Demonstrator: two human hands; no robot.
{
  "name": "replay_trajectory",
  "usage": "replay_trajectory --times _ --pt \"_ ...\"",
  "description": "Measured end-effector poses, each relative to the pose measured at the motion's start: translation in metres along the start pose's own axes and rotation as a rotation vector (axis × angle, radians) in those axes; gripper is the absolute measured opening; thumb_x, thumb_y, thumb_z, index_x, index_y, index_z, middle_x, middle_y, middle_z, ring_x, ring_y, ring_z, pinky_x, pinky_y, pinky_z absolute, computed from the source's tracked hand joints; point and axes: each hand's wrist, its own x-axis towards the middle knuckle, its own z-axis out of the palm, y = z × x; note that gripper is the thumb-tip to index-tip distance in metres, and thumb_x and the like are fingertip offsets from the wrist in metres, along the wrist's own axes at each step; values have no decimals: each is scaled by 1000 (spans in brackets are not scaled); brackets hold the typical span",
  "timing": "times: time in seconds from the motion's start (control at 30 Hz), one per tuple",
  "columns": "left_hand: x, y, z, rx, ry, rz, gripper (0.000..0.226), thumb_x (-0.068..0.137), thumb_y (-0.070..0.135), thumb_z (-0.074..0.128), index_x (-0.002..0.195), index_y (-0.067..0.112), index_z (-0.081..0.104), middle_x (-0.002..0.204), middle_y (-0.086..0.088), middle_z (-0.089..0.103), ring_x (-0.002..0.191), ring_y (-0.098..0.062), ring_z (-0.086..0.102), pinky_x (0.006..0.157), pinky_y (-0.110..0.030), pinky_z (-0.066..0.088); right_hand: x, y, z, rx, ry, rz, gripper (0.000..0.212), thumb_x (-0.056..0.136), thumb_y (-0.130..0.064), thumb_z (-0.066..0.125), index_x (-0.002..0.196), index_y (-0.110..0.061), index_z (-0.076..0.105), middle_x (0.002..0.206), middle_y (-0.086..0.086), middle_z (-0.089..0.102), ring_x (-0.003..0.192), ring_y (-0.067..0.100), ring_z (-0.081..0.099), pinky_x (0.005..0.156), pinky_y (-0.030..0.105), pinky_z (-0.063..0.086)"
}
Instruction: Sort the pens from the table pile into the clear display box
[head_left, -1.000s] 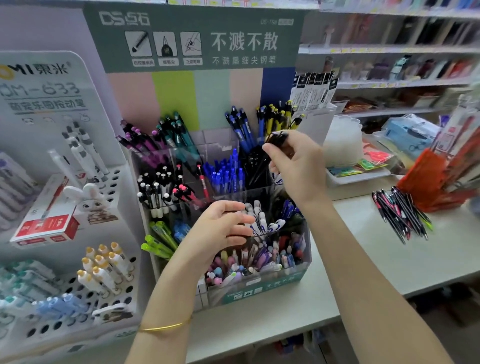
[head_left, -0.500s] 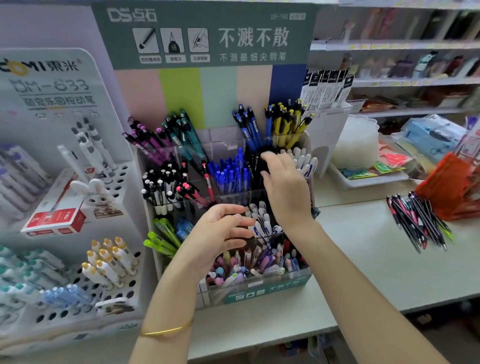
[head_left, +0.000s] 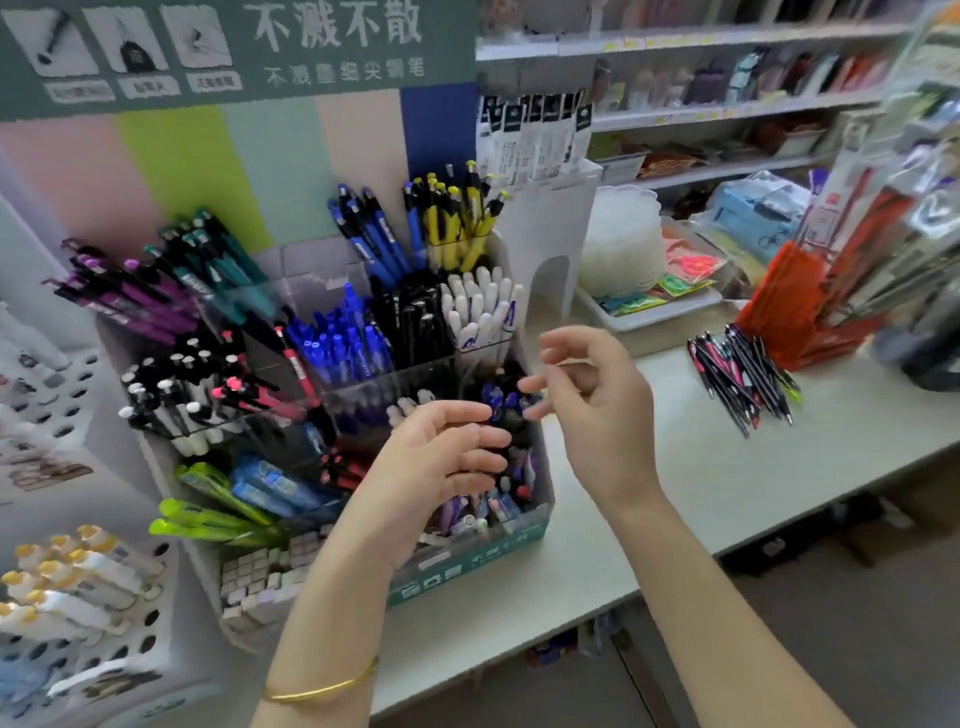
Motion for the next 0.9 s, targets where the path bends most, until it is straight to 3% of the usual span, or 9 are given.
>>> replay_trajectory --times 0.13,0.23,0.4,0.57,0.63,0.7,0.8,0.9 --pt "25 -13 62 33 -143 -26 17 95 2 50 109 8 58 88 -6 73 71 -15 68 63 -25 56 -15 44 -66 -52 111 275 25 92 4 49 100 -17 58 95 5 58 73 15 68 57 28 56" --pt "43 -32 115 83 -248 -108 17 93 3 53 108 9 58 93 -8 71 76 -16 67 71 -30 57 -19 82 -119 -83 183 460 22 93 1 50 103 -16 59 97 4 58 69 13 66 56 28 56" --pt "102 -72 194 235 -240 -168 19 97 12 53 116 11 53 109 -8 63 93 -18 66 80 -34 57 -5 148 -202 -120 308 625 19 94 -1 49 105 -14 59 95 4 56 67 15 63 53 25 55" --pt "201 -109 283 403 -100 -129 46 96 23 53 139 10 39 128 -5 50 102 -15 57 89 -35 53 62 235 -282 -272 289 624 17 95 -4 49 104 -15 58 91 -4 56 82 18 60 61 28 54" --pt "246 -121 322 491 9 -141 56 94 29 56 143 10 35 142 -10 38 118 -23 51 102 -43 45 94 269 -315 -375 245 612 17 94 -4 51 103 -15 60 95 -3 59 90 18 58 74 34 52" --pt "283 -130 356 589 129 -165 64 92 32 59 145 7 32 147 -14 32 132 -29 39 110 -44 34 119 295 -345 -469 185 614 20 93 -4 51 107 -11 62 102 1 61 93 15 55 80 27 44" --pt "318 -138 391 731 278 -161 72 92 36 60 146 3 26 147 -18 29 136 -33 28 111 -41 26 147 322 -375 -547 69 625 24 92 -3 51 112 -9 62 108 4 60 94 13 53 80 21 38" --pt "340 -145 413 849 370 -171 84 89 48 60 147 3 19 148 -16 27 136 -33 26 107 -43 29 167 341 -384 -537 -2 647 26 92 -2 51 114 -10 62 110 5 60 94 12 53 81 21 38"
